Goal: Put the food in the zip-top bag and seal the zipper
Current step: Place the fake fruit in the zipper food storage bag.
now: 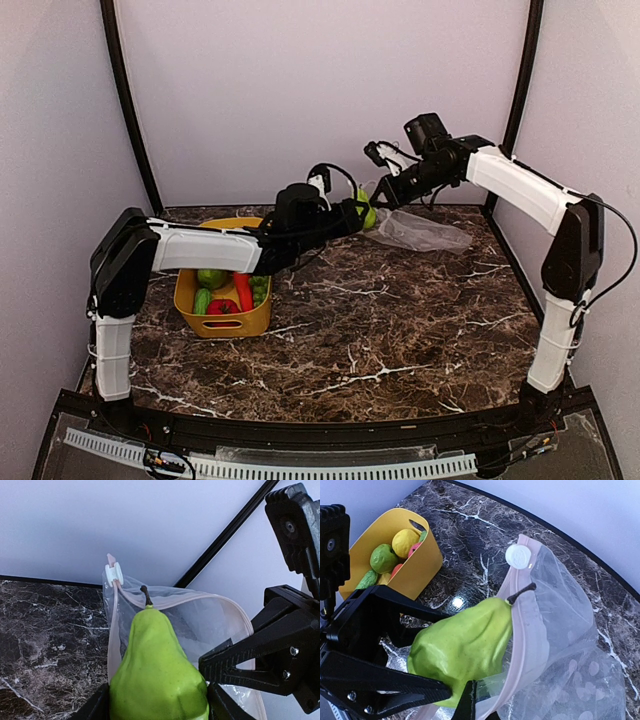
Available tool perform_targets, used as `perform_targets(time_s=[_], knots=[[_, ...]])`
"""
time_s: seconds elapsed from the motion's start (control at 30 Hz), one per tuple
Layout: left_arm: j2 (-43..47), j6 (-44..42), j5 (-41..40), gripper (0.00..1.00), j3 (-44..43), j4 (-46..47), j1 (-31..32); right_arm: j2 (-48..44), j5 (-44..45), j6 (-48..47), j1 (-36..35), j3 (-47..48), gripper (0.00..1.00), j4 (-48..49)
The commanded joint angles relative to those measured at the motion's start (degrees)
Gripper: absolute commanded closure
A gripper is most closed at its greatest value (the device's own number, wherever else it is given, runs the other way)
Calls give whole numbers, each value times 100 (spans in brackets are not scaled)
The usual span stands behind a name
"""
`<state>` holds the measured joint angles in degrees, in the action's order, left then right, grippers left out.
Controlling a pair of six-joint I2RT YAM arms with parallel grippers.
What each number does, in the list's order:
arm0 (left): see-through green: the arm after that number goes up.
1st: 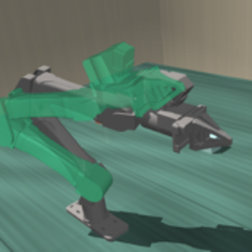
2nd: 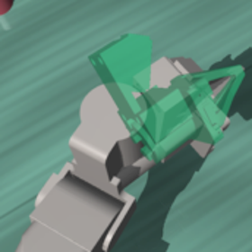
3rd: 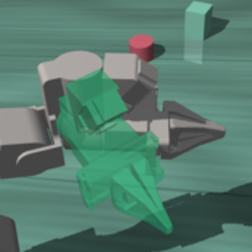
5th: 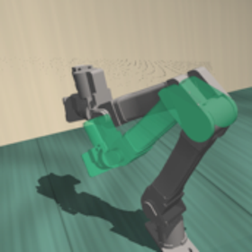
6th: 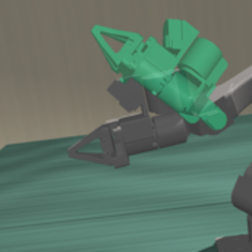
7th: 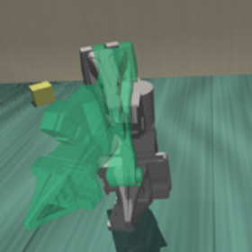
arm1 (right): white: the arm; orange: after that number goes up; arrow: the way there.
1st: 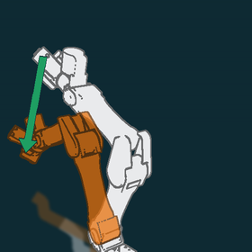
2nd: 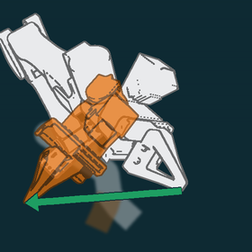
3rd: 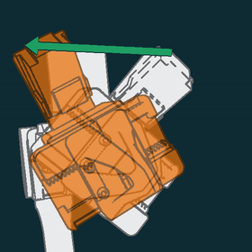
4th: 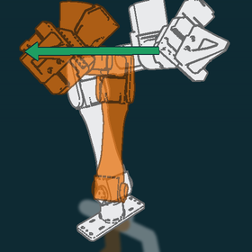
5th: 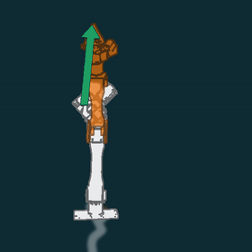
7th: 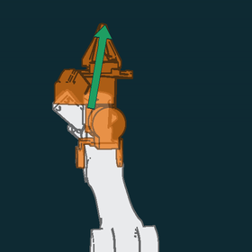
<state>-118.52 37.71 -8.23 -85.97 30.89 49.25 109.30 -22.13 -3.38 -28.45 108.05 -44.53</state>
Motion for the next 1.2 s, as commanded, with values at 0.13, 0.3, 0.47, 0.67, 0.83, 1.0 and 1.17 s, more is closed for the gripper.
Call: perform_targets(time_s=[0.13,0.3,0.47,0.67,0.83,1.0,1.17], knots=[[368,-185,1166,76,260,161,151,-352,1465,-433,-219,40,100,261],[623,-605,1197,74,695,875,273,-232,1398,-384,-223,64,100,182],[440,-459,1346,76,276,190,271,-291,934,-493,-223,76,100,157],[483,-125,1161,78,318,36,282,-470,1535,-544,-245,-44,100,190],[1227,-189,897,78,1256,623,323,-470,1903,-662,-222,-263,100,218],[1616,-317,789,78,1586,617,346,-427,1818,-669,-220,-363,100,242],[1363,2,1418,78,1362,477,347,-500,1399,-692,-235,-424,100,277]])
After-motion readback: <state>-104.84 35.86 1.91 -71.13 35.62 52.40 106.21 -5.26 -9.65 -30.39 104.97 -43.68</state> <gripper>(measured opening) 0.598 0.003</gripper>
